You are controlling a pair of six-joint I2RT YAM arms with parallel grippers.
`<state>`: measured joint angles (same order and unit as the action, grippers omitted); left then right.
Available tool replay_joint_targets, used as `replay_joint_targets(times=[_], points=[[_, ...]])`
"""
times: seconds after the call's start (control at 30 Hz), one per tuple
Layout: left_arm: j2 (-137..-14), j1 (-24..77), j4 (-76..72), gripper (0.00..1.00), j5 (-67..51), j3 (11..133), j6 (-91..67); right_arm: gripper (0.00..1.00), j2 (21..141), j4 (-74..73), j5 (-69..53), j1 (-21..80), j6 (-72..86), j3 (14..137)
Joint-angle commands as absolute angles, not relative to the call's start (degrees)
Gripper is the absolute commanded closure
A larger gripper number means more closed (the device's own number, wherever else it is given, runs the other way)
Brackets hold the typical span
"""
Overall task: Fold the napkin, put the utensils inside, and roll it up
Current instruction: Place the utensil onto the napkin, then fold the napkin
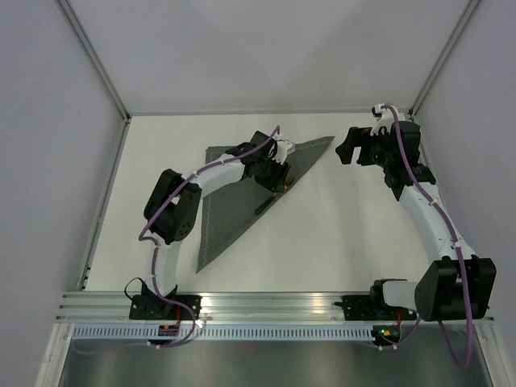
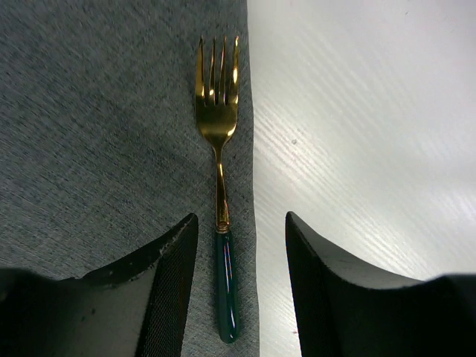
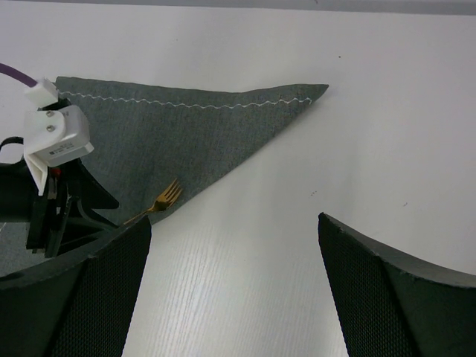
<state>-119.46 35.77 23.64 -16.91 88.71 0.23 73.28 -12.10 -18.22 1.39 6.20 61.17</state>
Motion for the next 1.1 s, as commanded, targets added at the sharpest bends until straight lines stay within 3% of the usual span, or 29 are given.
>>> replay_joint_targets(times=[0.0,0.17,0.3,0.5,1.07], points=[[-115.5,36.0,23.6,0.44,-18.2,92.1,-0.4,0.02,74.1,-12.1,-19.2,1.3,7.4,60.6],[-112.9,35.6,23.7,0.44,-15.0,92.3,-2.4,0.02,80.8,-11.9,-20.4,1.4,11.6,64.4],[-109.5,35.5,22.7,0.44,-12.5,92.1,-5.9,0.11,98.1,-11.9,-21.7,1.1,15.5,73.4],[-102.8,35.5,21.0,0.44,-8.8,87.6,-9.0,0.15,113.5,-2.6,-23.3,-1.7,26.0,80.8],[-89.6,35.6,17.4,0.42,-2.9,74.4,-9.7,0.21,130.1,10.6,-23.7,-3.3,43.0,88.7]])
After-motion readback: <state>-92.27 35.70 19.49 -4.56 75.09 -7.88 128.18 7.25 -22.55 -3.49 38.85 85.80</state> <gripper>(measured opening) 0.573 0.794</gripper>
